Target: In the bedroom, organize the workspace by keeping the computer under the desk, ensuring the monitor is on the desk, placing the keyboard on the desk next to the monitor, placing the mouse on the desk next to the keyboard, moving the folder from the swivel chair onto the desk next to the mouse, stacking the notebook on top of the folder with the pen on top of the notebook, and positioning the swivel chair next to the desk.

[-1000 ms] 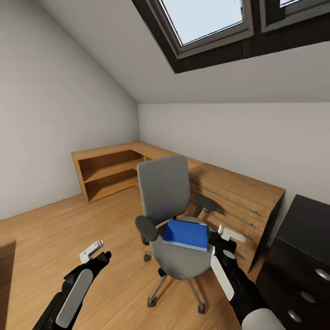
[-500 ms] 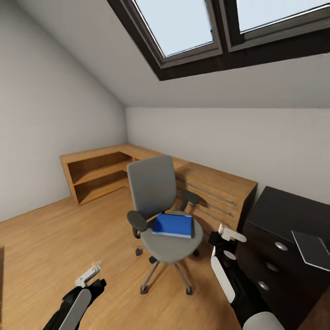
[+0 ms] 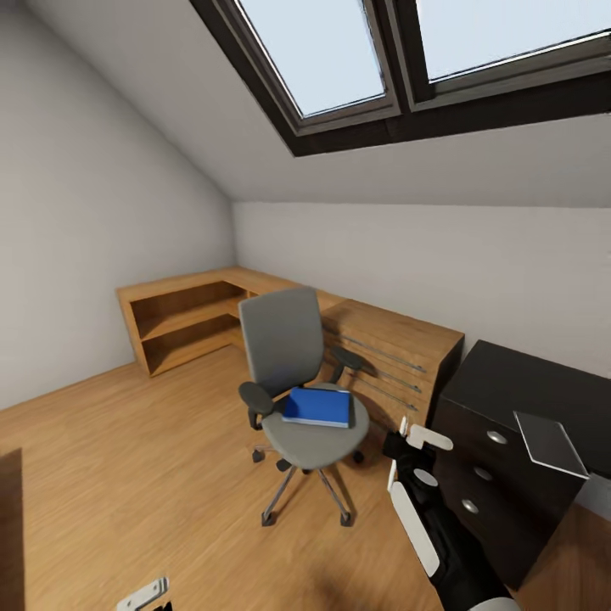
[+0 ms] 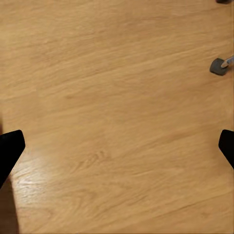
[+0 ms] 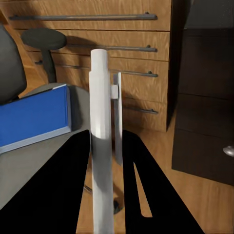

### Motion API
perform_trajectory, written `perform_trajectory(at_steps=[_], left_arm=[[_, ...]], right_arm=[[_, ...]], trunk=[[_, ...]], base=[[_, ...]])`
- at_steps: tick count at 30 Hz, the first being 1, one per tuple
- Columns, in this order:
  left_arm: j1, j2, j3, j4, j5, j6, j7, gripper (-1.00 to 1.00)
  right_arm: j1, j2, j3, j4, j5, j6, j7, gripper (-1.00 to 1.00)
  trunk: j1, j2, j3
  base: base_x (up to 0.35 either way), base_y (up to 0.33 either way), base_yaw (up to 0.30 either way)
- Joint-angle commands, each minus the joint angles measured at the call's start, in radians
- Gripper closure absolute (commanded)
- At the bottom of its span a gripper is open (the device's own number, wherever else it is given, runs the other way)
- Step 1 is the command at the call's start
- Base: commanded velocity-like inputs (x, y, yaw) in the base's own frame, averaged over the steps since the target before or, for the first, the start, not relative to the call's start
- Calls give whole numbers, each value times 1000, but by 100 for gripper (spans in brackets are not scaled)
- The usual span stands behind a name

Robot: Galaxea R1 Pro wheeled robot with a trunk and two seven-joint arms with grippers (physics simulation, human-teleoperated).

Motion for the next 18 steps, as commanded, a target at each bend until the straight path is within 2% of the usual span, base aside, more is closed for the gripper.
perform_trajectory(at_steps=[1, 9, 16, 18], left_arm=[[0, 1, -9, 3, 8, -9, 6, -100], [0, -1, -9, 10, 4, -15, 4, -100], [0, -2, -9, 15, 4, -15, 4, -100], [0, -15, -15, 46, 1, -15, 3, -100]], right_arm=[[1, 0, 6, -4, -5, 5, -7, 100], [4, -3, 11, -8, -5, 6, -7, 100], [4, -2, 12, -11, -5, 7, -7, 100], [4, -1, 13, -12, -5, 8, -7, 100]], trunk=[[-4, 7, 2], [-35, 63, 27], [-62, 112, 49], [-69, 126, 55]], base=[[-19, 0, -137], [-6, 0, -214], [0, 0, -55], [0, 0, -6]])
